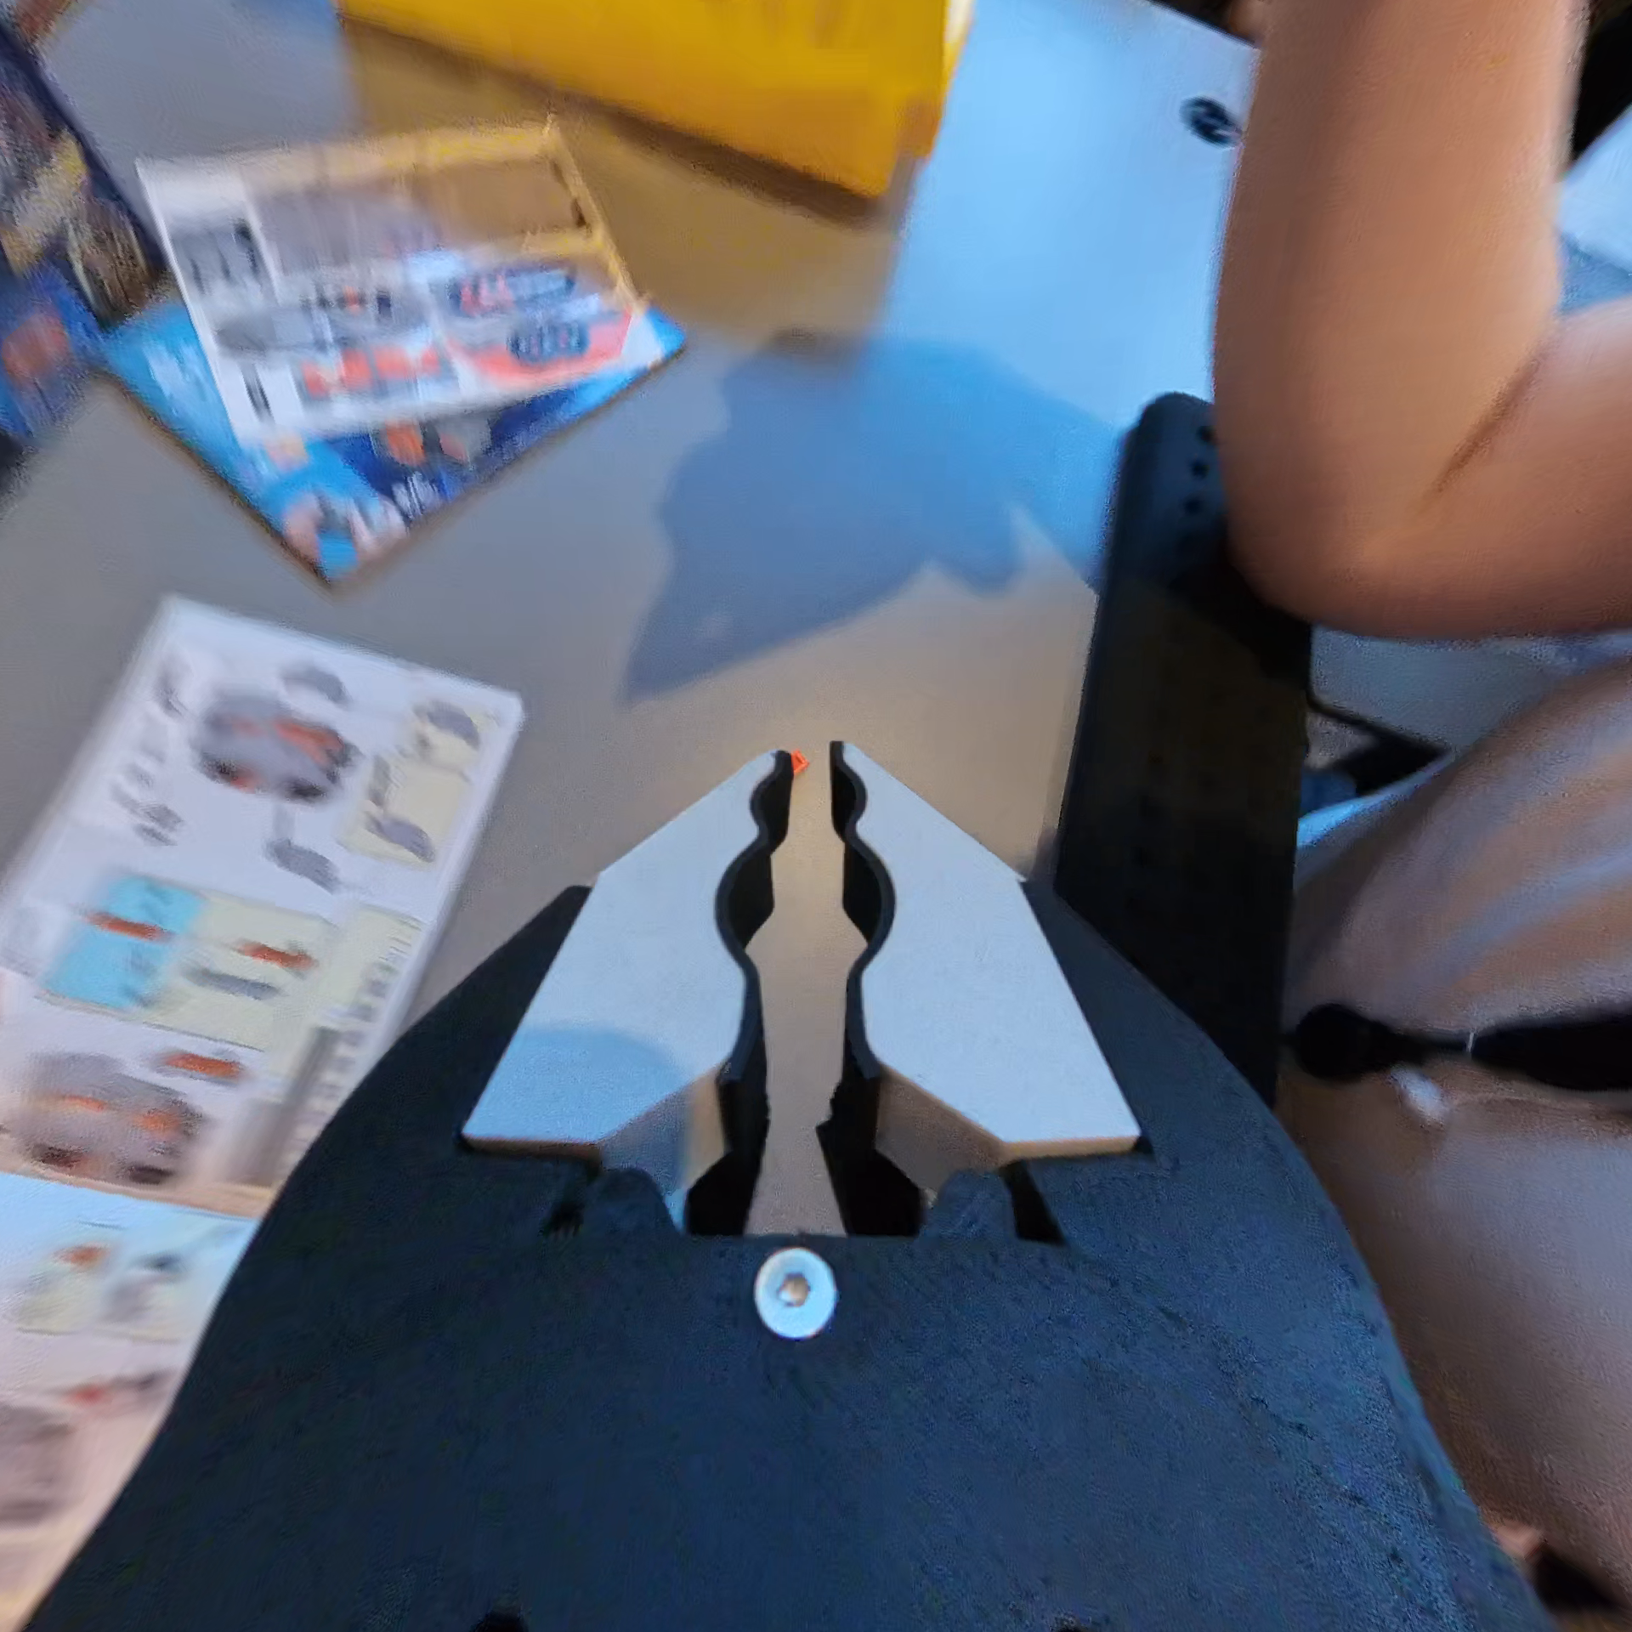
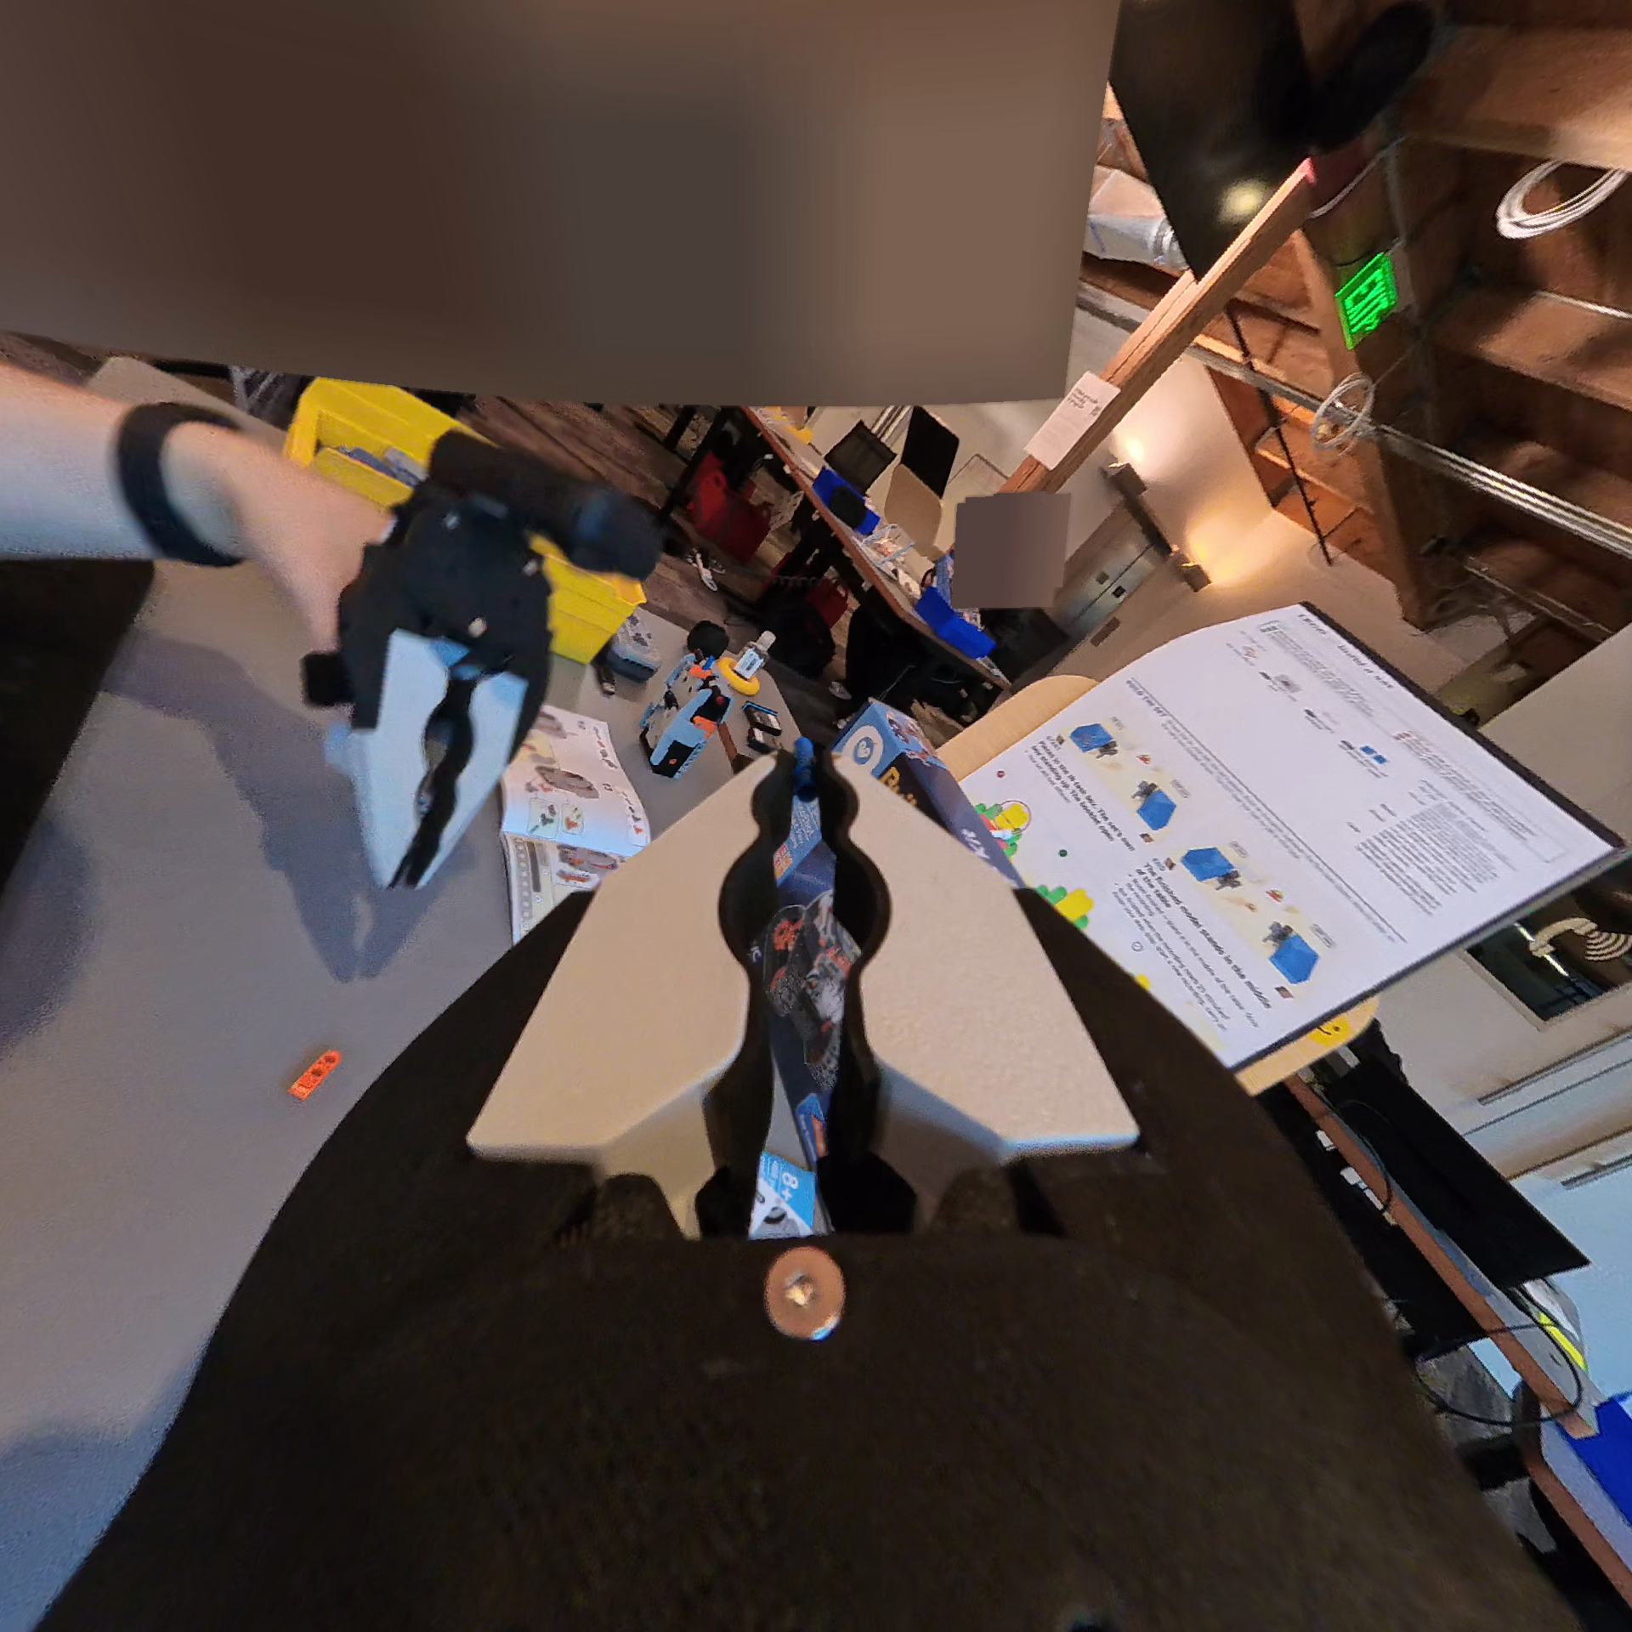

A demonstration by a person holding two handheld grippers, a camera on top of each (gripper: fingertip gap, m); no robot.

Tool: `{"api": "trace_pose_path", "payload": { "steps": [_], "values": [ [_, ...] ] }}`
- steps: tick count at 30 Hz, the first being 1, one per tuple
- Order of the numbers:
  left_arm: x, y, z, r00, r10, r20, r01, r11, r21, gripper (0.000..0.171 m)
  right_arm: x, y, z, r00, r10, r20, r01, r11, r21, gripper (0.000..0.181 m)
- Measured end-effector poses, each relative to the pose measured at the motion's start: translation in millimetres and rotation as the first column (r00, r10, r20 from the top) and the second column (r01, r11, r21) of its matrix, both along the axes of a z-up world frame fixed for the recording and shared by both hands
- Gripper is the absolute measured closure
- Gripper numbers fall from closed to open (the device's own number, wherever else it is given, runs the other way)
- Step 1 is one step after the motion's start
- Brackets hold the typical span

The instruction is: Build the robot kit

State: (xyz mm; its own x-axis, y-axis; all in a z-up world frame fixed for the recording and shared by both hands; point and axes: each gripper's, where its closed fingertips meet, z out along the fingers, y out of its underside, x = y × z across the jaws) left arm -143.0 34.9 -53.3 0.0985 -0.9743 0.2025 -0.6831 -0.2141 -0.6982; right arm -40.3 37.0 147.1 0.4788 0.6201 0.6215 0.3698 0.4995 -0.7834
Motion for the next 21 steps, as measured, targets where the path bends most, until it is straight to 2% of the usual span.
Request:
{"api": "trace_pose_path", "payload": {
  "steps": [1,3,5,9,14,19,21],
  "values": [
    [2,-1,-16,0.994,0.105,0.001,-0.105,0.993,-0.05,0.165,3,-1,1,1.0,-0.003,-0.008,0.003,1.0,0.005,0.177],
    [5,-2,-44,0.941,0.338,0.003,-0.334,0.931,-0.147,0.165,9,-2,3,1.0,-0.007,-0.028,0.007,1.0,0.011,0.177],
    [12,-16,-65,0.898,0.44,-0.003,-0.429,0.873,-0.232,0.163,14,-2,5,0.999,-0.011,-0.044,0.012,1.0,0.018,0.178],
    [16,-32,-99,0.875,0.475,-0.096,-0.484,0.857,-0.175,0.153,18,-7,11,0.996,0.017,-0.088,-0.013,0.999,0.042,0.177],
    [32,-20,-101,0.839,0.543,-0.037,-0.544,0.833,-0.104,0.138,26,-9,13,0.994,0.016,-0.113,-0.01,0.999,0.05,0.177],
    [43,-12,-103,0.838,0.544,-0.049,-0.546,0.837,-0.042,0.146,34,-11,16,0.99,0.015,-0.141,-0.006,0.998,0.06,0.178],
    [47,-10,-103,0.839,0.542,-0.049,-0.544,0.838,-0.035,0.143,37,-10,16,0.991,0.001,-0.137,0.007,0.998,0.06,0.177]
  ]
}}
